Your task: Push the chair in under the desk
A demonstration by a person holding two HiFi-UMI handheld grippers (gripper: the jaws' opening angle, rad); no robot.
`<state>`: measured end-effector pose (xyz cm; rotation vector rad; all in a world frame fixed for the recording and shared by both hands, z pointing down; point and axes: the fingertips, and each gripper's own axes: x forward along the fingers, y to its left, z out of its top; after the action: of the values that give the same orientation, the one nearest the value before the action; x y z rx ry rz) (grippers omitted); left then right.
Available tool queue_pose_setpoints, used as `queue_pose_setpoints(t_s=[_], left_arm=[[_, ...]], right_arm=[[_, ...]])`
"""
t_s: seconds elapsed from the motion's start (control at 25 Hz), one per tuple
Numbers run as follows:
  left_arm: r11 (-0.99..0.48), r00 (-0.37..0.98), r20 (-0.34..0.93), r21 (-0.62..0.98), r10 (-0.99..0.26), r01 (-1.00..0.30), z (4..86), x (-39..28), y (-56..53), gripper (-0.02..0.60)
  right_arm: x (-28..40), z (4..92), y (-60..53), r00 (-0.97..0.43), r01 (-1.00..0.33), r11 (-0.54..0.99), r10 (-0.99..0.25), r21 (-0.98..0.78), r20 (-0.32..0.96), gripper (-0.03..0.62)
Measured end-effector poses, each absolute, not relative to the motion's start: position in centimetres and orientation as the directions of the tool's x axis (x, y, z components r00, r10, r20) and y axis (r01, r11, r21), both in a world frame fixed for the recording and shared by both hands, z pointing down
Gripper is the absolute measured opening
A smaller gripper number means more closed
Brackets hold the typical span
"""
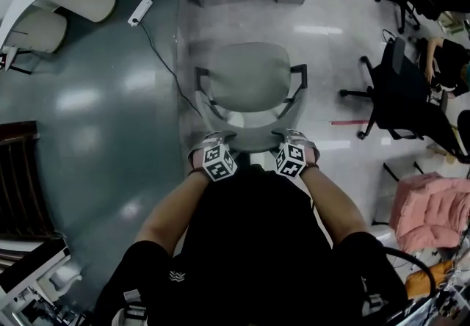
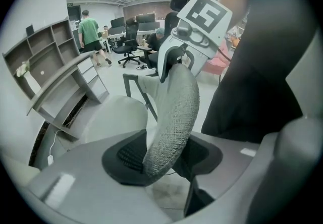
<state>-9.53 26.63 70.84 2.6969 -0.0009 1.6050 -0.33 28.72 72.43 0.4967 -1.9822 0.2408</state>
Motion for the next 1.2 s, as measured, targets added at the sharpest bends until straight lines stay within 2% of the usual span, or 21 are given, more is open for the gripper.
queue_pose_setpoints(t_s=[0.44,1.2], left_arm=[[-0.999,0.474,0.880,0.044,0.039,0.000,71.2,-8.3,18.6,0.204],[-0.997,0.459,0.885,0.062,0.074,0.042,71.9,-7.8,1.1,0.204]], right_arm=[[1.1,72.9,20.6,-0.355,-0.446,0.895,-0.194,0.017,0.914,0.210],[1.8,73.3,3.3,-0.302,-0.504,0.863,-0.215,0.036,0.929,0.210]])
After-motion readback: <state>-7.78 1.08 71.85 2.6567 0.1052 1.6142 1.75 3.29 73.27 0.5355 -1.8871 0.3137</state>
